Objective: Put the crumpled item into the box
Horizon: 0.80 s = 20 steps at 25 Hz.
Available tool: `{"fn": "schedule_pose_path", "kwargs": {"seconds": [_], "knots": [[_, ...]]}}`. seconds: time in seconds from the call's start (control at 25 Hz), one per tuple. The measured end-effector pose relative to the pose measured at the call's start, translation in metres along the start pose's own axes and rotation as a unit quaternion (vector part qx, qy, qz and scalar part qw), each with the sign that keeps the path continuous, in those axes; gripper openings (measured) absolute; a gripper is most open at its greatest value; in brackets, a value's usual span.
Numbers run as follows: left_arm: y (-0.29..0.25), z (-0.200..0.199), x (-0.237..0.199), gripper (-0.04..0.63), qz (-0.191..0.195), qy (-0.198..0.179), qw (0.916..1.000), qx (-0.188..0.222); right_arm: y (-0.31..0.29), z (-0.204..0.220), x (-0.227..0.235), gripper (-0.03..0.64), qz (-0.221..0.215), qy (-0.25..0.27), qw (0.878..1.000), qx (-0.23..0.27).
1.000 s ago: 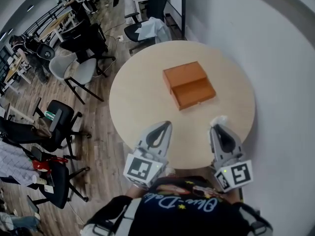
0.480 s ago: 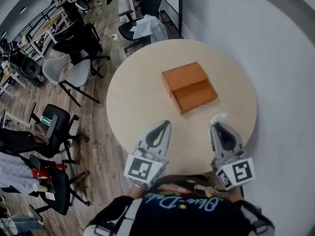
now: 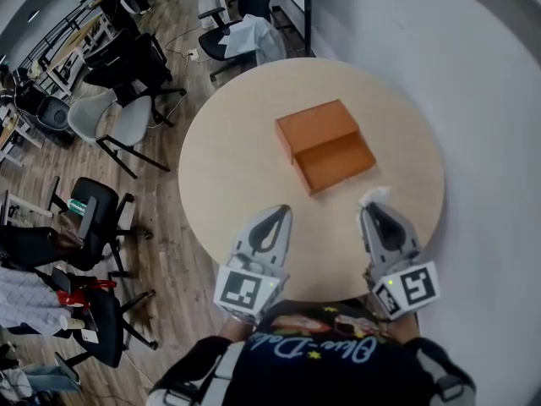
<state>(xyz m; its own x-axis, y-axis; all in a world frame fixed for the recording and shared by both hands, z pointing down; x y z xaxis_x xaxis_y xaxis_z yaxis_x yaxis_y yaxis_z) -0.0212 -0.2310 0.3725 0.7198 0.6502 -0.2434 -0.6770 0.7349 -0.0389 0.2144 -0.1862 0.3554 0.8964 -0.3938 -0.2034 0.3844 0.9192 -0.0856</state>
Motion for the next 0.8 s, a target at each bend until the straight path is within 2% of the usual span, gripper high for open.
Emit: {"fn": "schedule_pose_path", "kwargs": {"seconds": [0.32,0.8], "knots": [[-0.017,-0.002,-0.001,-0.008,-0.037,-0.003,0.9993,0.003,-0.029,0.010,0.034,0.026,-0.022,0.002,1.000,-0.013],[-0.034,0.002,-0.001,-0.008,-0.093,-0.002,0.9956,0.005,-0.082,0.049,0.067,0.026,-0.068,0.002,0.997,-0.047]]}}
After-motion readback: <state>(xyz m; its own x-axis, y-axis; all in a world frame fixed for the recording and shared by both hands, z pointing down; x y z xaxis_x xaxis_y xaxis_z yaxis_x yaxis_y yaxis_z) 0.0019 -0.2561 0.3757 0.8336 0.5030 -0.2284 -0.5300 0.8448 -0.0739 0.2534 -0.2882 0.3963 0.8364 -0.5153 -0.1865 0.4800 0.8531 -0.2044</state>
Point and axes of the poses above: the fingertips, and each gripper's own axes: y backward along the fingers, x to its right, z out of its underside, the point moved 9 cm from there along y, backward along the fingers, and after that the axes turned 10 degrees about y, right-handed, at the moved point
